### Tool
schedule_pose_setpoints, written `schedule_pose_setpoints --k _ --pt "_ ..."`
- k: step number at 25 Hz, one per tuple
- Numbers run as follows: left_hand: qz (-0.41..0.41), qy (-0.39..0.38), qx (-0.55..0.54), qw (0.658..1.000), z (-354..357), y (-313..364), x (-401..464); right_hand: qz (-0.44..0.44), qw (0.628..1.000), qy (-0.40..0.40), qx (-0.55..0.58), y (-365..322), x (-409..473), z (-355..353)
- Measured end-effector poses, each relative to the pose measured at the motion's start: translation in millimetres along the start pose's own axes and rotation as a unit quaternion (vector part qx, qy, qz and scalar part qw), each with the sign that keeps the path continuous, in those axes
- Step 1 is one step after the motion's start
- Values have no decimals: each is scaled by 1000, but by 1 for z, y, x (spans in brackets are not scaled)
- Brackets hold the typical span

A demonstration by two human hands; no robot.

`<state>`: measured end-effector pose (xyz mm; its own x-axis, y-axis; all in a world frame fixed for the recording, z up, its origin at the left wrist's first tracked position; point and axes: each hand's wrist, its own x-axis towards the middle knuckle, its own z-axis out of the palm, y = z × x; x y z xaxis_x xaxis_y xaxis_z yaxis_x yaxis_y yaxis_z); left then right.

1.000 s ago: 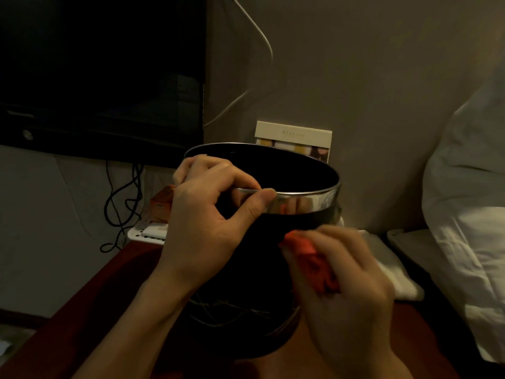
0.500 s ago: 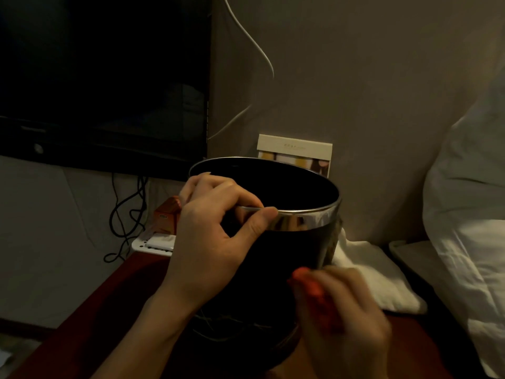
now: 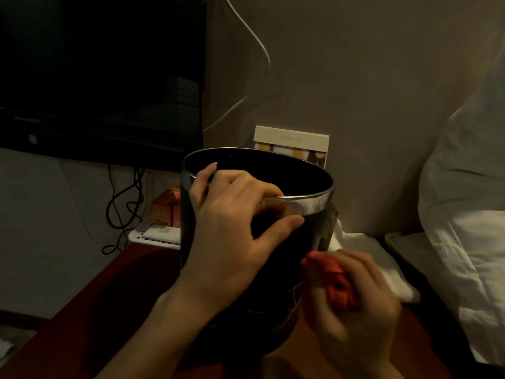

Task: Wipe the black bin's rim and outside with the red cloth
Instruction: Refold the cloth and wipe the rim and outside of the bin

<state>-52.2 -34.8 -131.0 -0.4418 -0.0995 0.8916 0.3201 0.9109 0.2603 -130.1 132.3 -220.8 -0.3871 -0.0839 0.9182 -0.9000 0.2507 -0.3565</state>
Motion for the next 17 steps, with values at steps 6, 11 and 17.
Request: schedule_pose_setpoints --k 6,11,17 --pt "-49 12 -92 994 -14 -26 4 -12 1000 -14 -11 4 -3 0" --pt "-34 21 -77 996 -12 -28 5 -123 991 -28 -43 7 -39 29" --pt "-36 25 -79 996 -12 -26 4 -104 992 1 -70 15 -19 14"
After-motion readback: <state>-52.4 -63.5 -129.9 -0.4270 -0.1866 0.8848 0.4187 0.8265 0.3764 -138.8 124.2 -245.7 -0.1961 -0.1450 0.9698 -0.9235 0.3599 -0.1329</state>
